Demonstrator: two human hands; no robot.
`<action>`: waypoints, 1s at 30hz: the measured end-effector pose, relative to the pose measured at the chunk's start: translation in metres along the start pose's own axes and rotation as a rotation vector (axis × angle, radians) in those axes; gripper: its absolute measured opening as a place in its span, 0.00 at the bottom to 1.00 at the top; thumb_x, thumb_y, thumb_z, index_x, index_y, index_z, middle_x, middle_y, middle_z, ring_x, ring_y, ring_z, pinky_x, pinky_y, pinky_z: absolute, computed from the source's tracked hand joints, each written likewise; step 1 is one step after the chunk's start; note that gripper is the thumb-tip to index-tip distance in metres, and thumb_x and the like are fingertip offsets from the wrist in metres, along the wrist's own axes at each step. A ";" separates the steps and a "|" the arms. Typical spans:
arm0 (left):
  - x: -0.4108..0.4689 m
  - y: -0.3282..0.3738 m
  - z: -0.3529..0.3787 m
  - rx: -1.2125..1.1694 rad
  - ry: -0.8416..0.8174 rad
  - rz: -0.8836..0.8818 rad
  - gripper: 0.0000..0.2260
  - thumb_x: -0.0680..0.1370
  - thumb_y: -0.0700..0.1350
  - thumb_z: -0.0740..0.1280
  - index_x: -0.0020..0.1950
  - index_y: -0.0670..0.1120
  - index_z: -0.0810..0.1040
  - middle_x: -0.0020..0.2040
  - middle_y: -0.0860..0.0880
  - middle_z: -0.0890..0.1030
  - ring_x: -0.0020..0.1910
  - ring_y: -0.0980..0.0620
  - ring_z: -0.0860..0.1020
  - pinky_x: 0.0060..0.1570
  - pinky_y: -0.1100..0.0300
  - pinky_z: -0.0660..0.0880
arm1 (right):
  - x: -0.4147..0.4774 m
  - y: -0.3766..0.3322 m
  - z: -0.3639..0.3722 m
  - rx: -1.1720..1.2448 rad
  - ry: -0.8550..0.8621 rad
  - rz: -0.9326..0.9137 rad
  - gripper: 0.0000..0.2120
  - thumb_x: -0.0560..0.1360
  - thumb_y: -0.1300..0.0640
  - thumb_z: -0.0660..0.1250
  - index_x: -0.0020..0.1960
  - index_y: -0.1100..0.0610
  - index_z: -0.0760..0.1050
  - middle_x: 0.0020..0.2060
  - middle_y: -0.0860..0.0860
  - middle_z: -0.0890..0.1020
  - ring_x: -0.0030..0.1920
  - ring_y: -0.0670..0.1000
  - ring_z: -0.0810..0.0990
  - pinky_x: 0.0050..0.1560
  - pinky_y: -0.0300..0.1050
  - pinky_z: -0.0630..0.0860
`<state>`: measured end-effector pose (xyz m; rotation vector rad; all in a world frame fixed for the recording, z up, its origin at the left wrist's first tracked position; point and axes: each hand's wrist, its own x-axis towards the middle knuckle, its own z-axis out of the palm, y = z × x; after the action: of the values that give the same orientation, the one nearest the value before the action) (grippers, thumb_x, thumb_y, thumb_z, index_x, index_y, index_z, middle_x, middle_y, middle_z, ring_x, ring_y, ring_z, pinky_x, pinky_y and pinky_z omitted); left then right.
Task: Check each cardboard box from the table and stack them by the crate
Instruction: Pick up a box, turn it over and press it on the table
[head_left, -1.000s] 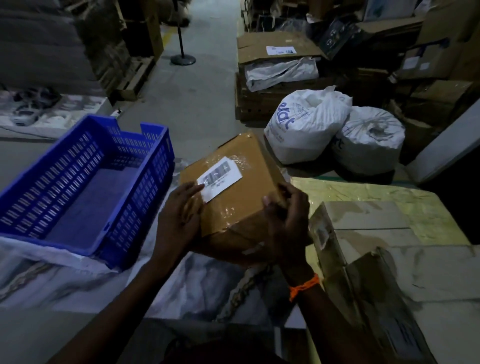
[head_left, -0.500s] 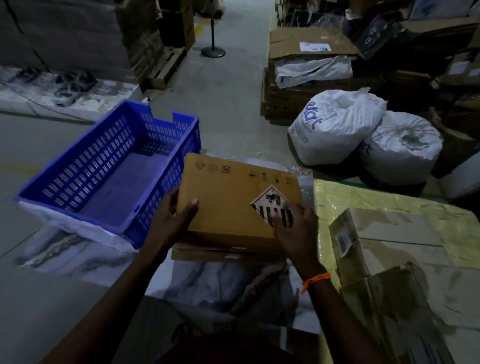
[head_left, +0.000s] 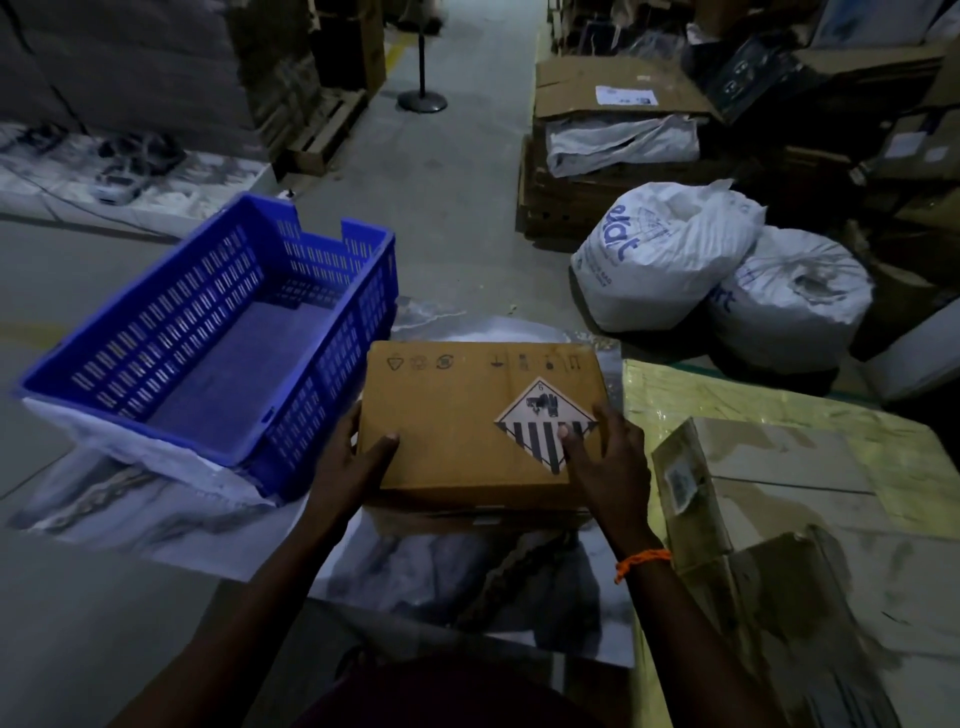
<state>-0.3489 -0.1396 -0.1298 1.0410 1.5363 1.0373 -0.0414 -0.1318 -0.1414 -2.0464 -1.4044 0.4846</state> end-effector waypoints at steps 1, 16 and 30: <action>0.003 -0.001 -0.002 0.005 -0.014 -0.018 0.30 0.80 0.51 0.71 0.79 0.54 0.63 0.69 0.54 0.70 0.63 0.52 0.73 0.57 0.53 0.71 | 0.000 0.001 0.000 0.005 -0.004 0.003 0.30 0.77 0.37 0.70 0.74 0.48 0.70 0.69 0.57 0.71 0.66 0.59 0.75 0.59 0.52 0.76; 0.063 0.067 0.014 0.041 -0.097 -0.065 0.25 0.75 0.35 0.70 0.70 0.47 0.67 0.57 0.52 0.73 0.62 0.46 0.72 0.57 0.50 0.74 | 0.081 -0.025 -0.029 0.369 -0.253 0.179 0.26 0.70 0.35 0.75 0.62 0.48 0.80 0.52 0.47 0.87 0.52 0.51 0.86 0.60 0.58 0.81; 0.017 0.055 0.017 -0.163 -0.011 -0.145 0.24 0.82 0.66 0.55 0.73 0.57 0.70 0.71 0.49 0.71 0.70 0.47 0.70 0.69 0.37 0.69 | 0.006 0.012 -0.048 0.649 -0.056 0.356 0.34 0.77 0.24 0.53 0.67 0.47 0.78 0.60 0.48 0.83 0.61 0.50 0.81 0.61 0.56 0.79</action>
<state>-0.3284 -0.1063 -0.0844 0.8091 1.4696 1.0347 -0.0016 -0.1423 -0.1128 -1.7343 -0.7552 1.0047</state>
